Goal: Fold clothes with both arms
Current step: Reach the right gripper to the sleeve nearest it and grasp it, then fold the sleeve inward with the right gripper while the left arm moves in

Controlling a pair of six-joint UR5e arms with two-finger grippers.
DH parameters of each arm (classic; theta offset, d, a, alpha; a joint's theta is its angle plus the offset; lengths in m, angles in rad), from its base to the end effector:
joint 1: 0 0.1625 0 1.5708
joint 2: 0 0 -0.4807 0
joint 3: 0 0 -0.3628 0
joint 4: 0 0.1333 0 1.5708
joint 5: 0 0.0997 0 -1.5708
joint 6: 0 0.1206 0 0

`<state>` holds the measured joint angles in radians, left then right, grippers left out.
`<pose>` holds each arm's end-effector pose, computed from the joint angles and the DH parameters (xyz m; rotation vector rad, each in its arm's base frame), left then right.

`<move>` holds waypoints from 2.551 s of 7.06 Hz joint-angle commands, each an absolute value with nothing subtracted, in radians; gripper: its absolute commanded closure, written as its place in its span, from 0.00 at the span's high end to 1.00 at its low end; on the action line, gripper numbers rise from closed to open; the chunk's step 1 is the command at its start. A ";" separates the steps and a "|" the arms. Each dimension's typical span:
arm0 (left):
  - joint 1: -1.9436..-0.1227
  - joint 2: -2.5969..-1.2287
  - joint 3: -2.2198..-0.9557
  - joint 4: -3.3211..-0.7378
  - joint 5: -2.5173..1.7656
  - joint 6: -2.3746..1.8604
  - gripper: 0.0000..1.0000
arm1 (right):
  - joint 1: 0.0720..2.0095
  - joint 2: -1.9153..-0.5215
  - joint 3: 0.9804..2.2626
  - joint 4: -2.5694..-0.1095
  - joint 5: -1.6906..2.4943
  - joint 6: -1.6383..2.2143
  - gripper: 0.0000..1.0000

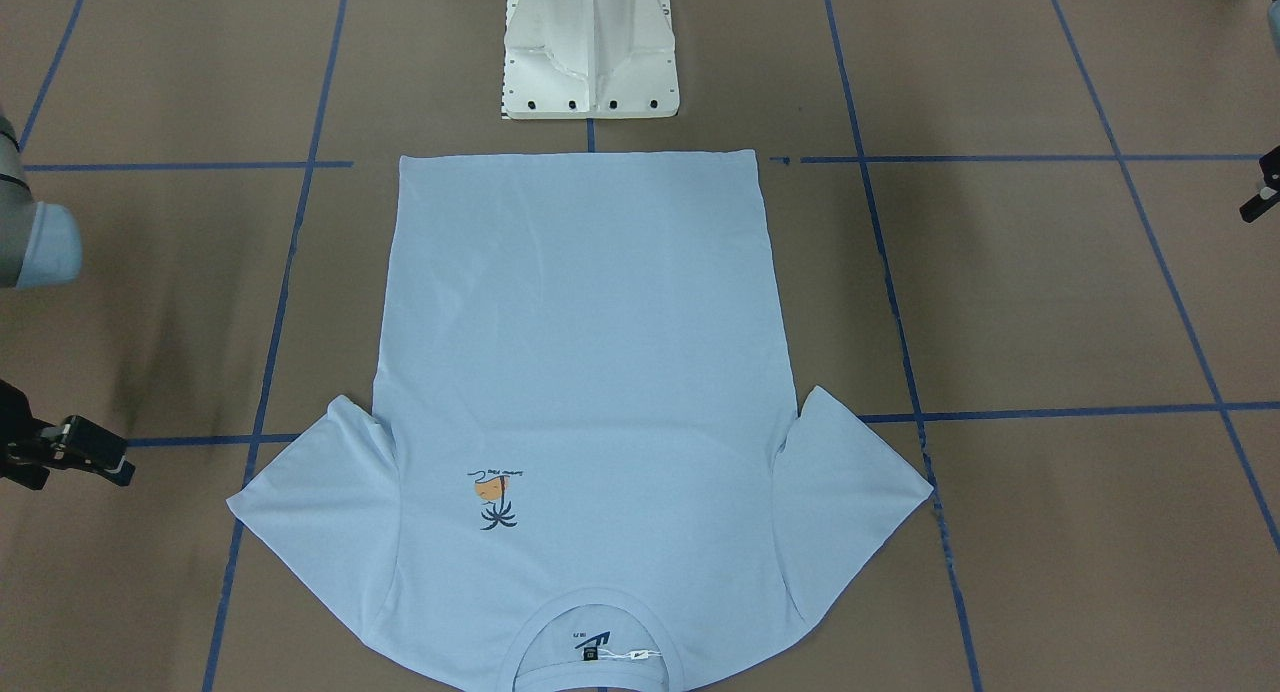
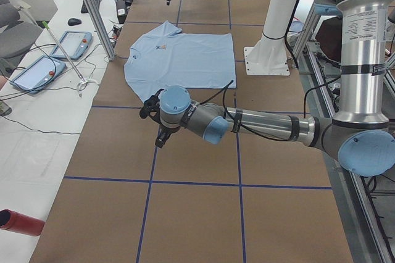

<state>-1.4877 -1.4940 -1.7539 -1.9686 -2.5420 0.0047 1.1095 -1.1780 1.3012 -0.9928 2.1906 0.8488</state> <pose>0.0032 -0.4453 0.6147 0.4268 0.9694 0.3241 -0.2476 -0.6403 0.5727 0.1759 -0.8831 0.1438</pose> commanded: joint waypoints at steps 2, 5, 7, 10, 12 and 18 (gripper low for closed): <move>-1.488 -1.485 -1.764 -1.990 -2.565 0.005 1.00 | 0.976 -1.155 1.295 -0.890 1.982 1.081 0.99; -1.486 -1.485 -1.766 -1.991 -2.566 0.006 1.00 | 0.920 -1.149 1.284 -0.891 1.976 1.085 0.93; -1.488 -1.485 -1.767 -1.993 -2.566 0.006 1.00 | 0.914 -1.120 1.249 -0.897 1.932 1.081 0.78; -1.488 -1.483 -1.764 -2.003 -2.566 0.005 1.00 | 0.899 -1.098 1.224 -0.896 1.870 1.083 0.27; -1.488 -1.477 -1.767 -2.005 -2.566 0.005 1.00 | 0.890 -1.106 1.227 -0.891 1.864 1.089 0.00; -1.488 -1.462 -1.775 -2.003 -2.577 0.002 1.00 | 0.732 -0.728 1.139 -1.034 1.783 1.489 0.00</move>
